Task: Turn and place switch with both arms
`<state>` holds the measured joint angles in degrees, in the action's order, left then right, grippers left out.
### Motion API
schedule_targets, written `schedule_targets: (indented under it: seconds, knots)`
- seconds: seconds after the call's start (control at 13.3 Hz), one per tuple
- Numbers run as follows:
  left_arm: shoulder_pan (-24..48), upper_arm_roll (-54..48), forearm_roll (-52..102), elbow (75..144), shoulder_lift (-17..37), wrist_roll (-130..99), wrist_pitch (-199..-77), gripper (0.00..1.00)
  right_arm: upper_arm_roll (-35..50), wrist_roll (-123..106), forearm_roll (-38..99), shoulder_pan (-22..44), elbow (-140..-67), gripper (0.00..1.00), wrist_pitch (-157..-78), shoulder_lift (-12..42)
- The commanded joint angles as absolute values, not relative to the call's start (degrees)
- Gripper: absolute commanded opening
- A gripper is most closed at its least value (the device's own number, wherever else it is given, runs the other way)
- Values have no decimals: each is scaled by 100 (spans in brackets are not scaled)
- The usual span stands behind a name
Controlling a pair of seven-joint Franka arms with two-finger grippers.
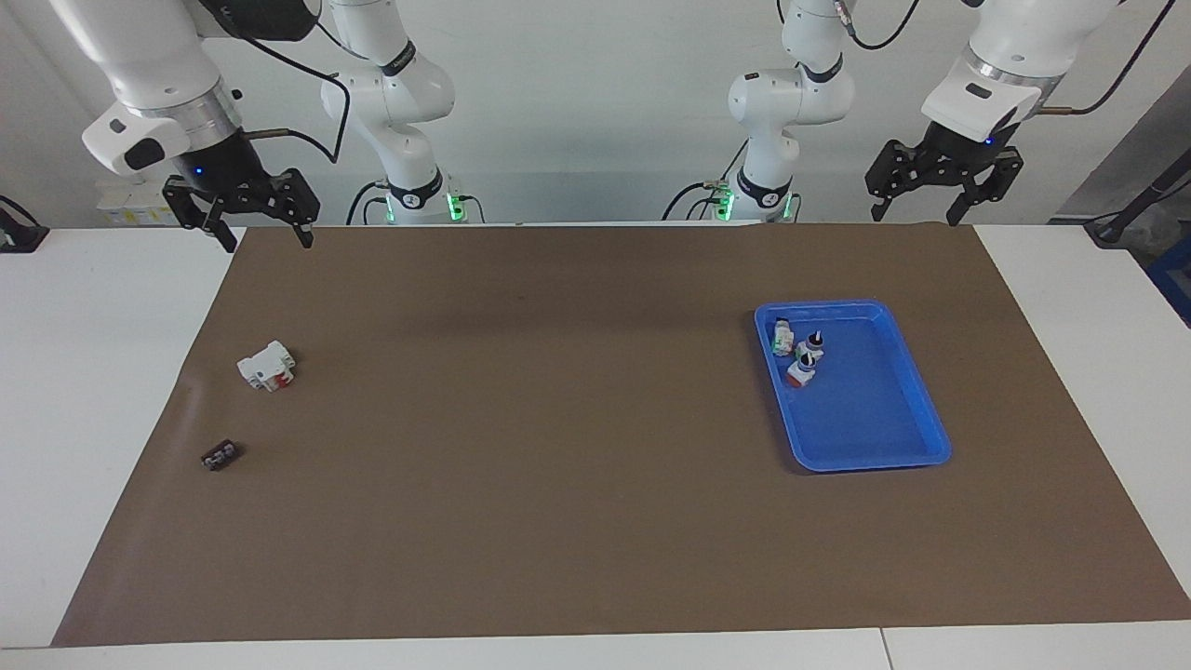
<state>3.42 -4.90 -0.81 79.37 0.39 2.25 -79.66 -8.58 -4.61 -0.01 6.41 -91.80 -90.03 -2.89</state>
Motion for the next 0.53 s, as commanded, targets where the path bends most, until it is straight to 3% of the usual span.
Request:
schedule_targets:
  seconds: [0.0,0.45]
  knots:
    - [843,60,-185,8077,-316,167,-7822,100,-861,-395,97,642,-9229,100,-8947,-369]
    - [826,202,-185,8234,-404,176,-7708,100,-861,-387,97,642,-9229,100,-8947,-369]
